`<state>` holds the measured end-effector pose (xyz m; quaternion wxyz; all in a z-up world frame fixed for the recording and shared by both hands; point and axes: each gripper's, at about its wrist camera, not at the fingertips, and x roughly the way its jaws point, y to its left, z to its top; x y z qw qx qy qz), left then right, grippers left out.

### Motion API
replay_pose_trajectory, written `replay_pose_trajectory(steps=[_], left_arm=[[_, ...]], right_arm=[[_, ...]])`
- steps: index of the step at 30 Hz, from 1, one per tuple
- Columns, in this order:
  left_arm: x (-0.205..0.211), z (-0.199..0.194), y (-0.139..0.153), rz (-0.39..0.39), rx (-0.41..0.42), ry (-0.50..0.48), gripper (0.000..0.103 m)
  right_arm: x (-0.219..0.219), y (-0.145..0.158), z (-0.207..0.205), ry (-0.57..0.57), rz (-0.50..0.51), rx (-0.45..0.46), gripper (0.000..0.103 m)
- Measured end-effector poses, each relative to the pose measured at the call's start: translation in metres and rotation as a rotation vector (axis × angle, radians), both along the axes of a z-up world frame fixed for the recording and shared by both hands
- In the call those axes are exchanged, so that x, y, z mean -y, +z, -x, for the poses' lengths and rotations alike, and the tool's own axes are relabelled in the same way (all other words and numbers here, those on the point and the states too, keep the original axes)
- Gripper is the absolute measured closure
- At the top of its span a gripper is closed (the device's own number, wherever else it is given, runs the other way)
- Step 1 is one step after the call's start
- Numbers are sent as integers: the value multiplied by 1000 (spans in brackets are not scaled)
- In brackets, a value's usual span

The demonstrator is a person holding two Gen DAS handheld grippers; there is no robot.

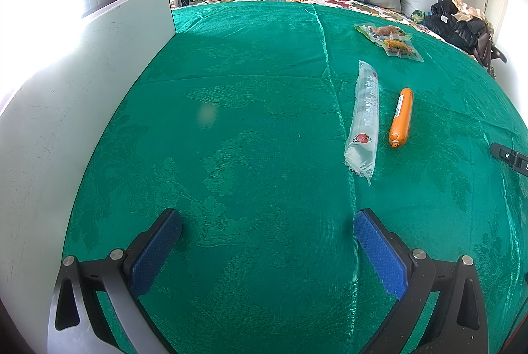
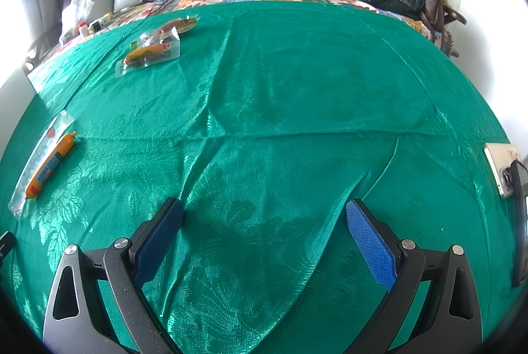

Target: Organize snacks

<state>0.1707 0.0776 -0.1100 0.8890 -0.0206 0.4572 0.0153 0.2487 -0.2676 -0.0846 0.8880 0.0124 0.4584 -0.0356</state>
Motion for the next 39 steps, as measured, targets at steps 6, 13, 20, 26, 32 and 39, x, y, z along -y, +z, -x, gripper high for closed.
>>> replay_pose_trajectory(steps=[6,13,20,26,32,39], left_arm=[[0,0,0,0,0,0,0],[0,0,0,0,-1,1,0],[-2,-25,33,99,-17,-30,5],[39,-83,37,85,-95,-138,27],[61,-108,19,45,-155,-112,40],[59,-88,19,-30,-145,-149,85]], right_arm=[[0,0,0,0,0,0,3],[0,0,0,0,0,0,3],[0,0,0,0,0,0,3],[0,0,0,0,0,0,3],[0,0,0,0,0,0,3],[0,0,0,0,0,0,3]])
